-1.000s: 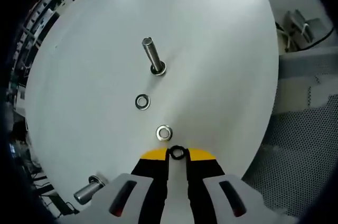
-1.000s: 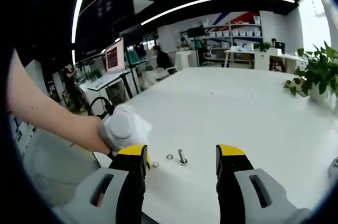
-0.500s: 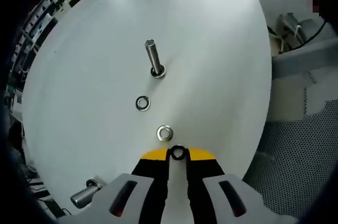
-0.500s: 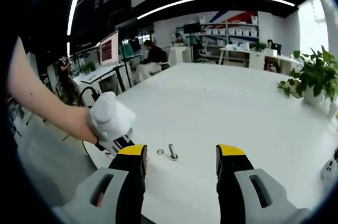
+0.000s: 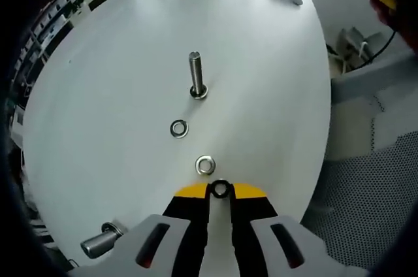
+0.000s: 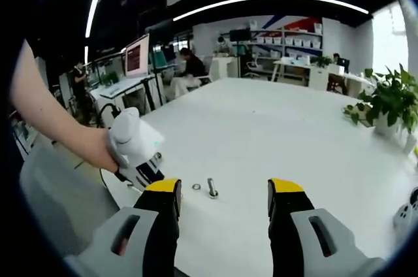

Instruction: Place the washer onto the threaded stud by aligning its center hole with the stud, sliding it down to the base, and recovering from edge contact or off-axis alignment until the washer reaches the visible bottom stop.

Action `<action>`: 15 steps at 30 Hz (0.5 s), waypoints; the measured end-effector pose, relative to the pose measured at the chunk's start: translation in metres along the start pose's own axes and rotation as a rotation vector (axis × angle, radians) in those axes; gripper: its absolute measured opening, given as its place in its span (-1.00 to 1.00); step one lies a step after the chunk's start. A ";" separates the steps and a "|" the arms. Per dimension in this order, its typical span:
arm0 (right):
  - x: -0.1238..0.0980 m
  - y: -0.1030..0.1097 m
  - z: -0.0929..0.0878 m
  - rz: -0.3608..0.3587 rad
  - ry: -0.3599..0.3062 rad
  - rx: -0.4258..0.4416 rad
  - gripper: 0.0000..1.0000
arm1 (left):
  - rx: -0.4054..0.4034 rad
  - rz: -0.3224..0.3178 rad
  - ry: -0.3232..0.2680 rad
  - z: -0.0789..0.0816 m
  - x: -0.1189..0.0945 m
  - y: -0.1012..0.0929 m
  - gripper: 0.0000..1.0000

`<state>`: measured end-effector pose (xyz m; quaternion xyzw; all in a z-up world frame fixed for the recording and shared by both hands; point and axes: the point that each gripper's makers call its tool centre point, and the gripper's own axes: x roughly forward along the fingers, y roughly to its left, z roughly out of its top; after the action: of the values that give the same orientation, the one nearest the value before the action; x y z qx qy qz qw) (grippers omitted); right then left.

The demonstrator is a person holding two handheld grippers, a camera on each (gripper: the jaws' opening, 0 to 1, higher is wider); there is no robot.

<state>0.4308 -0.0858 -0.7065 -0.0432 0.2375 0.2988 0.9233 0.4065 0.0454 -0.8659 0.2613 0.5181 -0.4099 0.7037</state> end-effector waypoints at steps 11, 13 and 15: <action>-0.002 0.002 0.004 0.005 -0.012 0.009 0.11 | -0.078 0.013 -0.030 0.002 -0.002 0.000 -0.82; -0.003 -0.002 0.004 -0.002 -0.017 0.031 0.11 | -0.090 0.011 -0.036 0.002 -0.001 0.001 -0.83; -0.003 -0.004 0.005 -0.005 -0.022 0.051 0.11 | -0.113 0.012 -0.043 0.001 -0.002 0.002 -0.83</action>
<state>0.4329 -0.0901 -0.7010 -0.0168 0.2349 0.2905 0.9275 0.4082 0.0464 -0.8643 0.2154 0.5235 -0.3811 0.7309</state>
